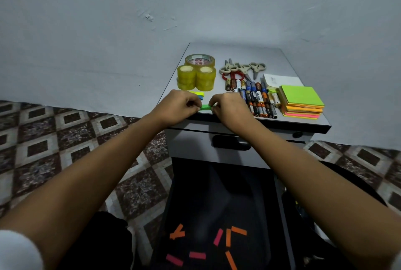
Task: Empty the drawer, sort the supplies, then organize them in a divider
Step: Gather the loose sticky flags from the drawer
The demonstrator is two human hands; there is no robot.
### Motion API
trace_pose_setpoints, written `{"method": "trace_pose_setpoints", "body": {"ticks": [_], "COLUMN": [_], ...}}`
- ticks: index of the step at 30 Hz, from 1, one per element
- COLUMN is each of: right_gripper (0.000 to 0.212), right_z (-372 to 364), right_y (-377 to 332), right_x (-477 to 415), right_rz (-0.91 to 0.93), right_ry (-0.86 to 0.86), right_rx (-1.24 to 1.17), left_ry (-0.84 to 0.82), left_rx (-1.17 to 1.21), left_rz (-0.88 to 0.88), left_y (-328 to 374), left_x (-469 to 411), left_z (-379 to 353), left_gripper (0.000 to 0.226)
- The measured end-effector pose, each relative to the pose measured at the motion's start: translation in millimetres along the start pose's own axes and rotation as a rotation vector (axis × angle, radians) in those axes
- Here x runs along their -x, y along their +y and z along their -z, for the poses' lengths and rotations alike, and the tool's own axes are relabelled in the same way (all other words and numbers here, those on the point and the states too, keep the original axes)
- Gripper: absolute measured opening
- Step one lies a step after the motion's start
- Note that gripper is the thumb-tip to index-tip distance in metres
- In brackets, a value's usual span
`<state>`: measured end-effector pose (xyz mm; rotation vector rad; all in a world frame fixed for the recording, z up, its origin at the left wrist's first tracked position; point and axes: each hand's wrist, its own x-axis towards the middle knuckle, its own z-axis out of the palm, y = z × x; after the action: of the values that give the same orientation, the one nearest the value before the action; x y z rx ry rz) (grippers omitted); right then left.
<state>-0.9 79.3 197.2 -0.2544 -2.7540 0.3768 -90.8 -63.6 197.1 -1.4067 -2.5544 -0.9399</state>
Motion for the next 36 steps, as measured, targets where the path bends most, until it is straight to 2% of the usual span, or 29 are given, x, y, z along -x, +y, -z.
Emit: {"method": "trace_pose_setpoints", "body": {"ticks": [28, 32, 36], "right_gripper": [0.022, 0.021, 0.021], "right_z": [-21.0, -21.0, -23.4], "right_y": [-19.7, -13.3, -10.3], "right_x": [-25.9, -31.3, -34.6], "right_rz": [-0.100, -0.137, -0.150], "right_ry": [0.121, 0.102, 0.080], "right_rx": [-0.189, -0.106, -0.048], "left_ry": [0.080, 0.036, 0.050], "left_rx": [0.094, 0.027, 0.060], "left_rz": [0.182, 0.184, 0.202], "left_y": [-26.2, -23.9, -26.5], "left_x": [-5.0, -8.8, -11.6], "left_z": [11.3, 10.6, 10.9], "left_gripper": [0.015, 0.028, 0.025]}}
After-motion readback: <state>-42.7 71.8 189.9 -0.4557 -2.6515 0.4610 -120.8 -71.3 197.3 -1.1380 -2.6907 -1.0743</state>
